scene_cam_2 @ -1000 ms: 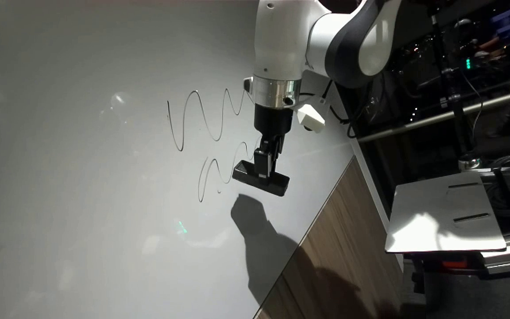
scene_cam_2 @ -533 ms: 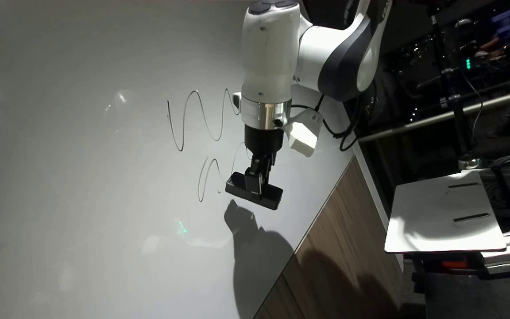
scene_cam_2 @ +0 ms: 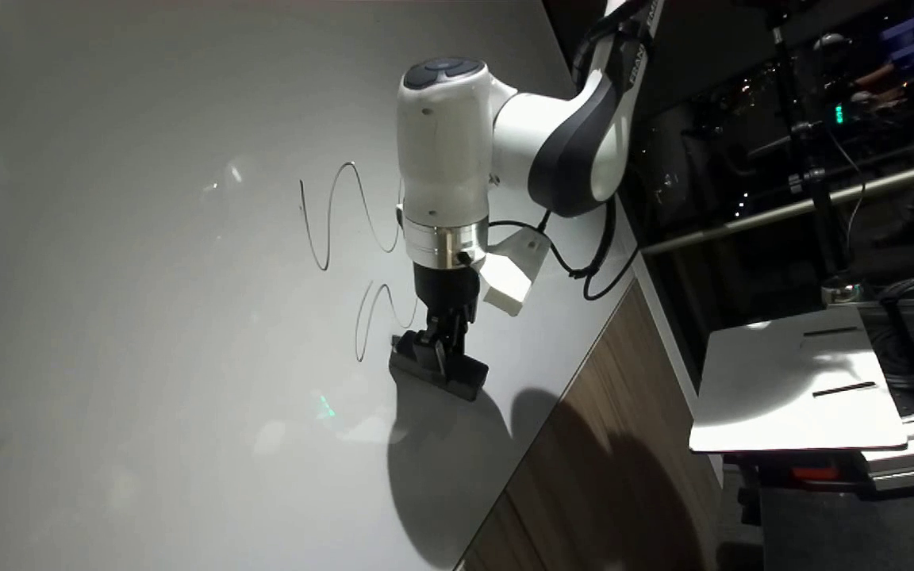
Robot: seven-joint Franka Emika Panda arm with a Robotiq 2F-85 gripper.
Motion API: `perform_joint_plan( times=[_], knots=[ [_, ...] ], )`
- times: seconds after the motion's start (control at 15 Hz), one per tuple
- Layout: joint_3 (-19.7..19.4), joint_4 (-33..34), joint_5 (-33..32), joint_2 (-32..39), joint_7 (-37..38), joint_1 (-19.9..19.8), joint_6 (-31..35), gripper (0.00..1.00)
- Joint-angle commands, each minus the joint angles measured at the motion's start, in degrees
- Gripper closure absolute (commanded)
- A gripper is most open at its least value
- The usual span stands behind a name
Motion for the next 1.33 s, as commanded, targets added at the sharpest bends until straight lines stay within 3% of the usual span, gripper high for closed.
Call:
perform_joint_plan(
  times=[0.0, 0.07, 0.13, 0.47, 0.87, 1.27],
  knots=[
    [-0.5, 7.0, -0.1, 3.8, -0.8, 0.7, -2.9, 0.72],
    [-0.6, 8.1, 0.0, 4.2, -1.2, 0.6, -3.4, 0.72],
    [-9.7, 8.8, 3.4, 2.6, -3.3, 8.7, -1.6, 0.72],
    [-18.8, 13.4, 14.5, -0.5, -11.8, 16.3, -2.0, 0.72],
    [-24.0, 14.0, 19.9, -5.9, -15.8, 20.6, -2.5, 0.72],
    [-25.3, 15.5, 19.4, -9.6, -16.5, 20.0, -4.0, 0.72]
  ],
)
